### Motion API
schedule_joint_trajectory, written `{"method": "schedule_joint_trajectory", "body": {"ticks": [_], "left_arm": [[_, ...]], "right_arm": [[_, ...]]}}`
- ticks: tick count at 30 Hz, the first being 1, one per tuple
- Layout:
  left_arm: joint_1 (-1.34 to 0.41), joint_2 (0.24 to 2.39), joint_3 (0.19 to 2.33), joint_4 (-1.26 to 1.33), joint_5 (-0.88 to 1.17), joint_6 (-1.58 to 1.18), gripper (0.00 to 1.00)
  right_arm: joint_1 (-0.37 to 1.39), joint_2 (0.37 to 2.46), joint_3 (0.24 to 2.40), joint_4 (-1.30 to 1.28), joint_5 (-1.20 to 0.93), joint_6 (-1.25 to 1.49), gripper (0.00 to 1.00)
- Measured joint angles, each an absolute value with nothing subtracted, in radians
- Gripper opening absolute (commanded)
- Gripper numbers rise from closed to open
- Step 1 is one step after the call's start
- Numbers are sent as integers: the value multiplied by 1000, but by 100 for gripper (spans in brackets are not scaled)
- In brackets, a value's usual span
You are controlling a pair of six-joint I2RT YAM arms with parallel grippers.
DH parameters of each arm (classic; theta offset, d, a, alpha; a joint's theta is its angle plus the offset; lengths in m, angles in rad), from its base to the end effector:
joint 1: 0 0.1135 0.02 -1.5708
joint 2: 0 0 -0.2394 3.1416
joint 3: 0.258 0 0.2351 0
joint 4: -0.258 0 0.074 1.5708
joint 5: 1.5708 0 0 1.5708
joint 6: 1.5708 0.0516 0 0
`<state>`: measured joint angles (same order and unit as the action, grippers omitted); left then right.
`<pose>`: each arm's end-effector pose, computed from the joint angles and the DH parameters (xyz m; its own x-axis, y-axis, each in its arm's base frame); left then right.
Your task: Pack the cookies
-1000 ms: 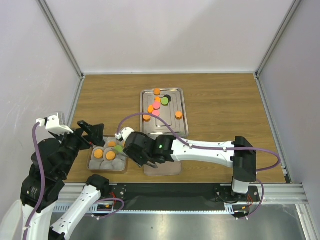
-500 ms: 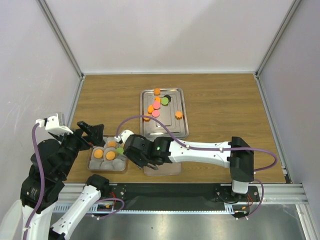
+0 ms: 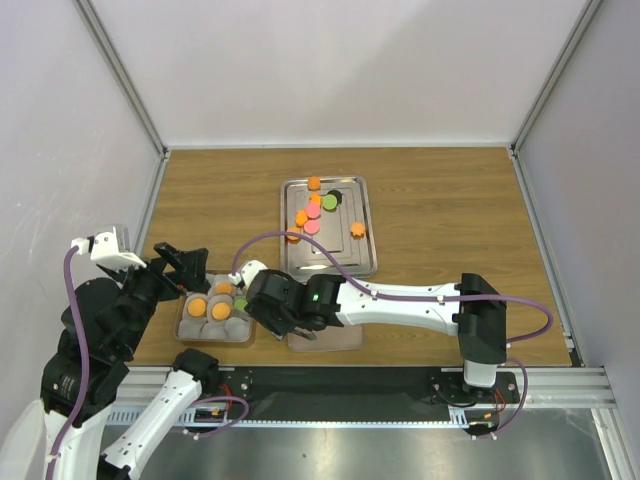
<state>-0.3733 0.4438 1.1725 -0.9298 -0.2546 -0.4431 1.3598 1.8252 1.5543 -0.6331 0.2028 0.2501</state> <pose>0.0558 -0.0079 0.3877 -0.2208 -0.3591 -0.9068 0.0315 0.9266 -0.3746 0.0923 0.3815 0.2443 -0.3901 -0.6635 -0.6384 -0.8620 0.5070 -0.0003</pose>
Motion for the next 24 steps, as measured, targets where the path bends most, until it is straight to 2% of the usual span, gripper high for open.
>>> {"method": "schedule_joint_trajectory", "body": {"ticks": [16, 24], "left_arm": [[-373, 444, 1172, -929, -254, -443, 100], [-373, 444, 1173, -929, -249, -442, 100]], "right_arm": [[1333, 1794, 1552, -640, 247, 250, 49], [1067, 1543, 1402, -622, 295, 265, 49]]}}
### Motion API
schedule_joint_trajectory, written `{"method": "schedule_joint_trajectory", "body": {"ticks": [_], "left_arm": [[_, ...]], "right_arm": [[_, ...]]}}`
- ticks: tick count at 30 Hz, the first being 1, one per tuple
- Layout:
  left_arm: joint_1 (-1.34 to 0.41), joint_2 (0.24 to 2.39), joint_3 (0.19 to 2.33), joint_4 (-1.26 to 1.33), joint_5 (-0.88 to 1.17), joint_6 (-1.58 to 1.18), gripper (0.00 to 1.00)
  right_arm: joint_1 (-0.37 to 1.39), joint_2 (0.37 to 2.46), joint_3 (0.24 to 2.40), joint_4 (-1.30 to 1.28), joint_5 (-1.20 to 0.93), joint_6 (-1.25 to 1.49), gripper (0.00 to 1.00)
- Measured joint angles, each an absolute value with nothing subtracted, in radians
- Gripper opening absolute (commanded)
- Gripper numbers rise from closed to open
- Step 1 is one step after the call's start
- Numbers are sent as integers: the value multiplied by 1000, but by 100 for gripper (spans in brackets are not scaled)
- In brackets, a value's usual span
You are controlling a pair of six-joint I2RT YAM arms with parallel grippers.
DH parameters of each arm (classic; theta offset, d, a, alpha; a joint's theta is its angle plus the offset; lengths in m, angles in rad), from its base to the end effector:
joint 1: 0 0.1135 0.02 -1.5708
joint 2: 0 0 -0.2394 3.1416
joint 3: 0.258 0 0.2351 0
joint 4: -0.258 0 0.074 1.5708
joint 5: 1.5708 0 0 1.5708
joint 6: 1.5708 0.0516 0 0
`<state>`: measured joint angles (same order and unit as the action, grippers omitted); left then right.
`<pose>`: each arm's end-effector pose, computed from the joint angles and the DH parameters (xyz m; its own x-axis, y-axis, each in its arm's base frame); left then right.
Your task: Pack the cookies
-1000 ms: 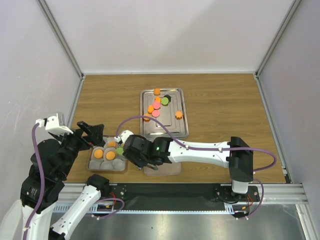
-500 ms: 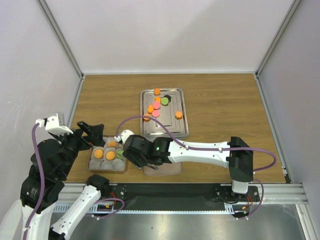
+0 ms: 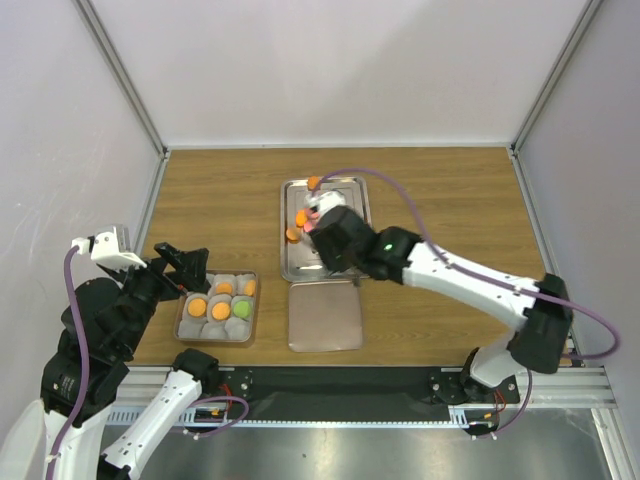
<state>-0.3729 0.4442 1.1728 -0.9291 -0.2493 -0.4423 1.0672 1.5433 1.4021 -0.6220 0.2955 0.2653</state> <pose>0.0559 -0.0082 0.3878 -0.2224 -0.3584 -0.9067 0.0362 0.9263 -0.3750 0.1753 0.2871 0.2949 -0.5150 -0.4149 -0.7501 -0.6231 0.7821 -0.0048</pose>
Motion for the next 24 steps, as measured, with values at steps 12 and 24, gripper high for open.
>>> {"method": "schedule_joint_trajectory", "body": {"ticks": [12, 24], "left_arm": [[-373, 444, 1172, -906, -226, -435, 100], [-373, 444, 1171, -899, -224, -424, 100]], "right_arm": [[770, 1449, 1143, -612, 264, 298, 49], [732, 1490, 1143, -579, 238, 302, 49]]}}
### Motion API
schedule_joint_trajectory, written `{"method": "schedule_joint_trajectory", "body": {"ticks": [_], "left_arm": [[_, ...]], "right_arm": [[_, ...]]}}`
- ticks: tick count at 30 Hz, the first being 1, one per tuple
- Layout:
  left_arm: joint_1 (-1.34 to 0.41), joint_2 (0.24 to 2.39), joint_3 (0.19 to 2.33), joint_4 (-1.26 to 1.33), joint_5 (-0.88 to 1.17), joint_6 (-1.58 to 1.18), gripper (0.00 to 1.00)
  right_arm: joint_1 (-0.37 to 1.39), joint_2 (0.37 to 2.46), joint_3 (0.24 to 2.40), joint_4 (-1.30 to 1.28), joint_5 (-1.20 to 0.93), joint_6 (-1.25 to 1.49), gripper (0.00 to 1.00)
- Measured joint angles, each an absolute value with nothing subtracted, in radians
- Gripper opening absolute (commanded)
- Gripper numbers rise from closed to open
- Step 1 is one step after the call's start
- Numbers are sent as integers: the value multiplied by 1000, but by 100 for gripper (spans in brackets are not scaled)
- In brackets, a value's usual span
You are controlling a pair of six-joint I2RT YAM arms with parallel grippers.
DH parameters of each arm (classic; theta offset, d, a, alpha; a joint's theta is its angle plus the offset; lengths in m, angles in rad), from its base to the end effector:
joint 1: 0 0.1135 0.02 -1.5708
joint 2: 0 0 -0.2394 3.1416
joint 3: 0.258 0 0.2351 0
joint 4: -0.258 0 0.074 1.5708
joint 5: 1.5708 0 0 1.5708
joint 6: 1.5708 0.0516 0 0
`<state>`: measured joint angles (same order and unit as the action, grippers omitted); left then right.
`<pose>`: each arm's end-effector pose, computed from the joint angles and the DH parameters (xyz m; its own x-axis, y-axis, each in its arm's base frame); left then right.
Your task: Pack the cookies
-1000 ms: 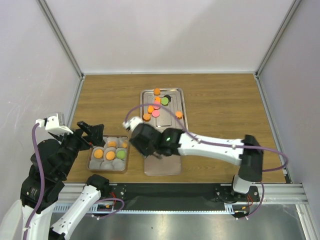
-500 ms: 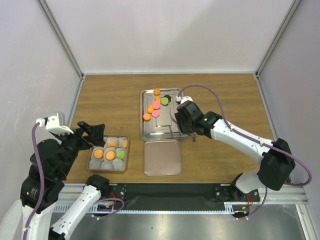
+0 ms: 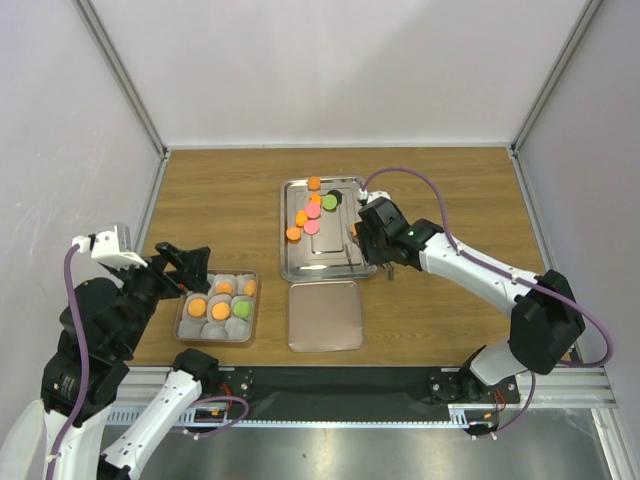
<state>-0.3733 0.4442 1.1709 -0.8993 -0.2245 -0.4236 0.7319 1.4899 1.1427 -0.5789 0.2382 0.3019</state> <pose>0.0566 -0.0098 0.3909 -0.2080 -0.3489 -0.9138 0.0722 0.9262 -0.3701 0.2383 0.1977 0.2319 -0.7294 -0.2669 -0.6299 -0.3425 0.9395 -0.0014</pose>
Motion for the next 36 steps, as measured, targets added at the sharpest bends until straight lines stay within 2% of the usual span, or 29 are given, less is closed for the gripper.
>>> {"method": "schedule_joint_trajectory", "body": {"ticks": [36], "left_arm": [[-373, 444, 1159, -899, -225, -408, 100]], "right_arm": [[691, 1580, 1161, -546, 215, 299, 50]]}}
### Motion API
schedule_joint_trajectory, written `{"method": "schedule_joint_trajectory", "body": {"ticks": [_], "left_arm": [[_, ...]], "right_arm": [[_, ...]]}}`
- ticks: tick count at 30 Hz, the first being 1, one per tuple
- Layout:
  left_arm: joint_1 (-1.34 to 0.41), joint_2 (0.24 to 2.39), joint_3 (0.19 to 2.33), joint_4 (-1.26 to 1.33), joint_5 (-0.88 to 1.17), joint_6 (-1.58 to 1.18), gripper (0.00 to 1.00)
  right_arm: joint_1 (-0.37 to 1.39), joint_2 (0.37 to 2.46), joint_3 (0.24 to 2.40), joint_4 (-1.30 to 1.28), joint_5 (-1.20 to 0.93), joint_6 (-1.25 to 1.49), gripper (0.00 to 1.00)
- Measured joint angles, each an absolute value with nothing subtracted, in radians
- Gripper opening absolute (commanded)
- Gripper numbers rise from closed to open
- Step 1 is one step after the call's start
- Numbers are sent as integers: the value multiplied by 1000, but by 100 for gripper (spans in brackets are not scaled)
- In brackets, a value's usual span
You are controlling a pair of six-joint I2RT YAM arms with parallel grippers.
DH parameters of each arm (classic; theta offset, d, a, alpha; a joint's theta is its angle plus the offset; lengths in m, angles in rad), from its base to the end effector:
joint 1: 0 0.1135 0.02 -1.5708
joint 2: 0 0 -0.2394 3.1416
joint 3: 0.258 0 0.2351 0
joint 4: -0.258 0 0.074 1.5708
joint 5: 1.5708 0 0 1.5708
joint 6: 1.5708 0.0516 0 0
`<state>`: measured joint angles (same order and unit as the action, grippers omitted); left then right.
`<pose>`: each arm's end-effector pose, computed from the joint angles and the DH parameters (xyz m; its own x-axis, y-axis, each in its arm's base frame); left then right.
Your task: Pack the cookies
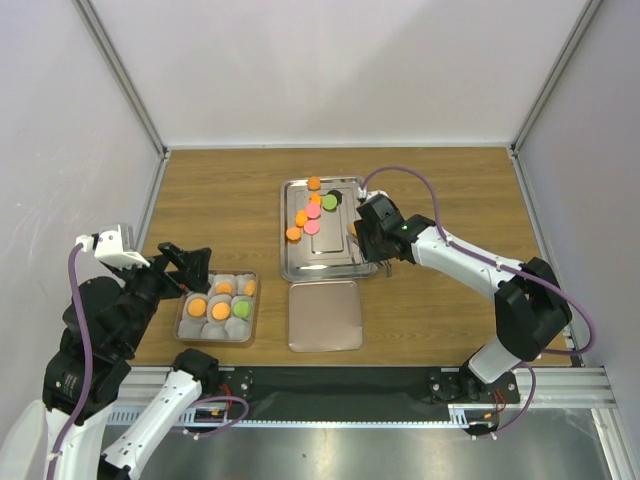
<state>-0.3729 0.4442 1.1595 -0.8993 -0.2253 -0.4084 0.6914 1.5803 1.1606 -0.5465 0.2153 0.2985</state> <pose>0.0585 -0.0105 0.3880 -0.2162 -0.3311 -0.9185 0.0705 0.9330 -0.3529 0.2574 0.1987 0.2127 -0.7614 -0.2573 -0.5950 -0.3195 0.9476 -0.0008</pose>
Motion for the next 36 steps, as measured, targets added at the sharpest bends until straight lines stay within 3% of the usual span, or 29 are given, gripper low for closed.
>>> {"method": "schedule_joint_trajectory", "body": {"ticks": [7, 17, 36], "left_arm": [[-373, 444, 1159, -899, -225, -408, 100], [-373, 444, 1159, -899, -225, -408, 100], [-373, 448, 1213, -897, -223, -393, 100]], "right_arm": [[687, 1609, 1177, -540, 208, 295, 47], [685, 1618, 1185, -541, 197, 294, 31], [726, 1588, 1309, -601, 156, 286, 28]]}}
